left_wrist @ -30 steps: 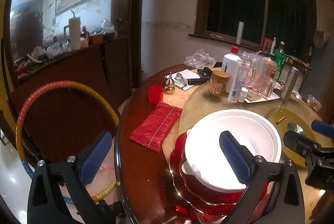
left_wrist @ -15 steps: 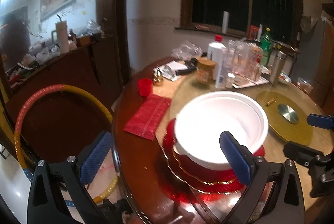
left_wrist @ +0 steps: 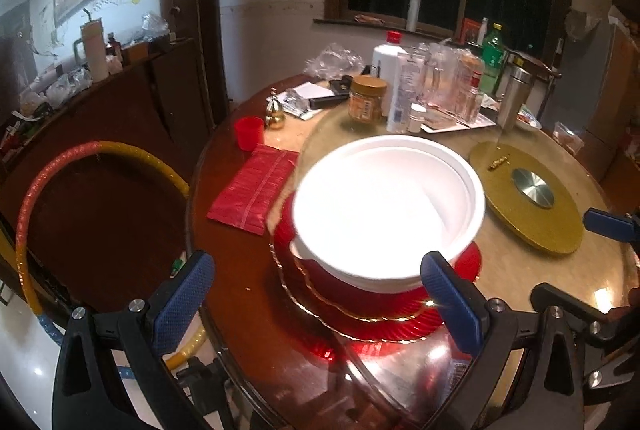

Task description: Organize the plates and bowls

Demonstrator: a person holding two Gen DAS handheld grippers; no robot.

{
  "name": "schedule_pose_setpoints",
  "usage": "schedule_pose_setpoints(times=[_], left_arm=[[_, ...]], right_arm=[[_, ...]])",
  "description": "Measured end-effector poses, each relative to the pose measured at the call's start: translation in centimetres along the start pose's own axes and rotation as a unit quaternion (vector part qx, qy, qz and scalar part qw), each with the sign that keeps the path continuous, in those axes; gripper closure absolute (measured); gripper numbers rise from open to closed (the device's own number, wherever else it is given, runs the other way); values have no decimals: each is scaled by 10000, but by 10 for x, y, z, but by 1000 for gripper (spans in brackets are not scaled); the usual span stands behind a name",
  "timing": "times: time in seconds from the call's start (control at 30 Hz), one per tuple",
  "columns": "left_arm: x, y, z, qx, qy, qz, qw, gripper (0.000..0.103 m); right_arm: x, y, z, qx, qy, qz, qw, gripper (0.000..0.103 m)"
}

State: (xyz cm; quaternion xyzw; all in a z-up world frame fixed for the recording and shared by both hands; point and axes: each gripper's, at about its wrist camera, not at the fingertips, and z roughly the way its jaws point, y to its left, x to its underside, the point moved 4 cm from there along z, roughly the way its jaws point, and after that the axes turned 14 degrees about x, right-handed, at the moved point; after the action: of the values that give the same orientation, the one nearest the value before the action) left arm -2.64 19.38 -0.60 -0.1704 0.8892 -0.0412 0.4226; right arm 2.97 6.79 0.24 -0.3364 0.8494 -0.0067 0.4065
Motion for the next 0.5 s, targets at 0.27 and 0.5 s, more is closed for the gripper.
schedule_pose_setpoints(times=[0.27, 0.5], left_arm=[[4, -6, 5, 112, 119, 46, 9999, 0], [4, -11, 13, 301, 239, 18, 9993, 0]], right_arm=[[4, 4, -1, 39, 15, -112, 9999, 0], [5, 3, -1, 52, 21, -93, 9999, 0]])
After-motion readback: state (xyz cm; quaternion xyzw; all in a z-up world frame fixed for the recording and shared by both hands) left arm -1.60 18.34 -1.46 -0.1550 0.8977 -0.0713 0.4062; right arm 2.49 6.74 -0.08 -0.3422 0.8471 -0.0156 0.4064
